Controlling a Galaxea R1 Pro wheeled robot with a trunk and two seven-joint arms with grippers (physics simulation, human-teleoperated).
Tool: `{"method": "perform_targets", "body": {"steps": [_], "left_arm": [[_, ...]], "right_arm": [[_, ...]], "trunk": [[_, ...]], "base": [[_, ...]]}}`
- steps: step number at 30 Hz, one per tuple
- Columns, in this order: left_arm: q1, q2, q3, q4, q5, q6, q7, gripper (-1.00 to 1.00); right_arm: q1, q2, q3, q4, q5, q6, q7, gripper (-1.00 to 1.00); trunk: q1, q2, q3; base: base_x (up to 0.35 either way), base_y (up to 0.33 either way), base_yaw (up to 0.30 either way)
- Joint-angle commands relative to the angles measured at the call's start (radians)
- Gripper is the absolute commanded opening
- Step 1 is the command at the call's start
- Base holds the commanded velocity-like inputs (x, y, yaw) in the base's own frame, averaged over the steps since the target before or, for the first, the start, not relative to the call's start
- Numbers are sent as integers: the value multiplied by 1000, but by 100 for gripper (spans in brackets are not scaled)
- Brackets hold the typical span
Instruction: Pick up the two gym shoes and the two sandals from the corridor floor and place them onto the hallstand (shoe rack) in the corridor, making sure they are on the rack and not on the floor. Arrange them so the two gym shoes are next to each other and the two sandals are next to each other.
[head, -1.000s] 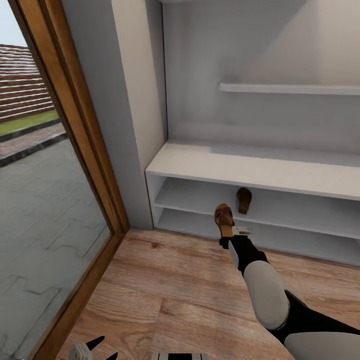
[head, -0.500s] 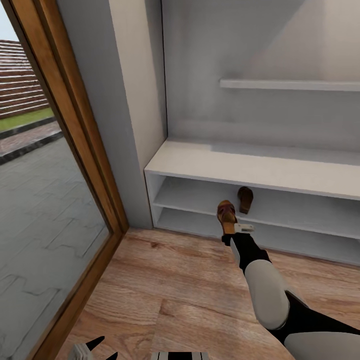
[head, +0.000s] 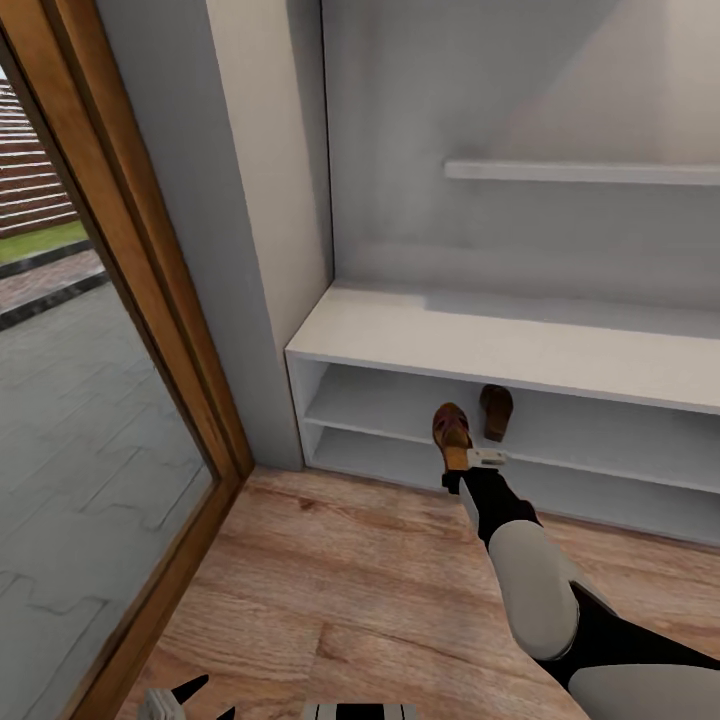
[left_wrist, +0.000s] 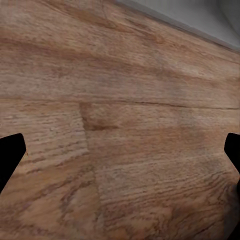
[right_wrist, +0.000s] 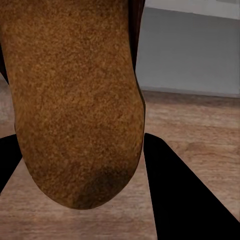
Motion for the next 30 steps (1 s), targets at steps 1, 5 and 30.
{"method": "perform_targets", "body": {"steps": [1, 5, 30], "left_arm": [[-1, 0, 2, 1, 1, -5, -4, 100], [-1, 0, 3, 1, 1, -5, -4, 100], [-1, 0, 3, 1, 1, -5, -4, 100]], "right_arm": [[-1, 1, -4, -2, 1, 4, -1, -100], [-1, 1, -5, -3, 1, 4, -1, -100], [-1, 1, -6, -2, 1, 4, -2, -100]], "trunk": [[0, 0, -1], [0, 0, -1], [0, 0, -1]], "base": [[116, 0, 0], [51, 0, 0], [143, 0, -71]]}}
